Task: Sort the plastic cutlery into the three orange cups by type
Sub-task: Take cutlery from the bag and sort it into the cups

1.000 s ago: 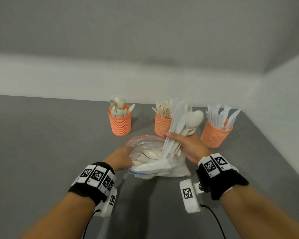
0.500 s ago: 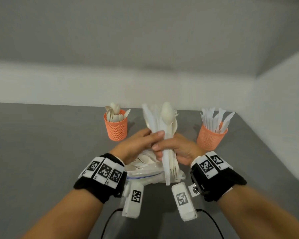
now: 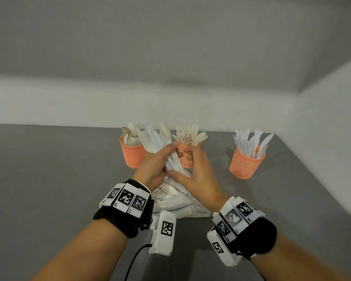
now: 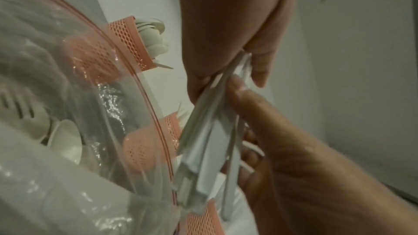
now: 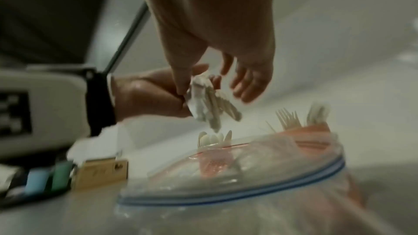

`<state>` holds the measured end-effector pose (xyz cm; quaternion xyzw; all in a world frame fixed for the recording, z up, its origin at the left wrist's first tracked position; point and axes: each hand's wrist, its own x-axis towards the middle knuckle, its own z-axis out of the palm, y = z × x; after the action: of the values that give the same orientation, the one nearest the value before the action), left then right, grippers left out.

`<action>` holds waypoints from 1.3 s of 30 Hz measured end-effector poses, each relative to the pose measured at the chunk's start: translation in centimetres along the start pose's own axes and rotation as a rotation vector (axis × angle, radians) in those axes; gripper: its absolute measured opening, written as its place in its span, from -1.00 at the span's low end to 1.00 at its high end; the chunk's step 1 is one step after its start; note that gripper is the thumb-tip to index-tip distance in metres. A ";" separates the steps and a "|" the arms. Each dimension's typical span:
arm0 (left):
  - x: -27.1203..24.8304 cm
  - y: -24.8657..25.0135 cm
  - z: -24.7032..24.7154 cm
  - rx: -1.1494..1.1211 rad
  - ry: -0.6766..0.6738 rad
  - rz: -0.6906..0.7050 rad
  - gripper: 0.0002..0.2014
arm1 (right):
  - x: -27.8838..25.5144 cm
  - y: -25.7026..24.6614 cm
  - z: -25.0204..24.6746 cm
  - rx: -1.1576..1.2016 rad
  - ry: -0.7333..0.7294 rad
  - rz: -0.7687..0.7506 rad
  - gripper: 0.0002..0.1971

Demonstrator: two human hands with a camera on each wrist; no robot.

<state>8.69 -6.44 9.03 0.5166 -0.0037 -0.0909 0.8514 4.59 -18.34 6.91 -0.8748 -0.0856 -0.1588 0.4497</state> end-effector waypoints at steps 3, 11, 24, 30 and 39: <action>-0.1 -0.1 0.2 -0.022 -0.045 0.021 -0.90 | 0.2 0.1 0.2 -0.133 0.025 -0.185 -0.57; 0.0 -0.7 0.0 -0.147 -0.216 -0.106 -0.79 | 1.5 1.0 -0.2 -0.146 -0.098 -0.144 -0.65; -0.1 -1.2 0.9 -0.198 -0.089 -0.141 -0.78 | 2.2 0.8 -1.3 0.028 -0.206 -0.046 -0.65; -0.2 -0.8 1.1 -0.062 -0.085 -0.144 -0.72 | 2.2 1.4 -1.0 0.252 -0.210 0.117 -0.67; 0.2 -1.1 0.9 0.062 -0.030 -0.170 -0.84 | 1.7 1.7 -2.1 0.998 -0.333 0.458 -0.69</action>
<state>8.65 -7.78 8.45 0.5397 0.0246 -0.1703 0.8241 6.28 -21.06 7.38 -0.5662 -0.0281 0.1420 0.8115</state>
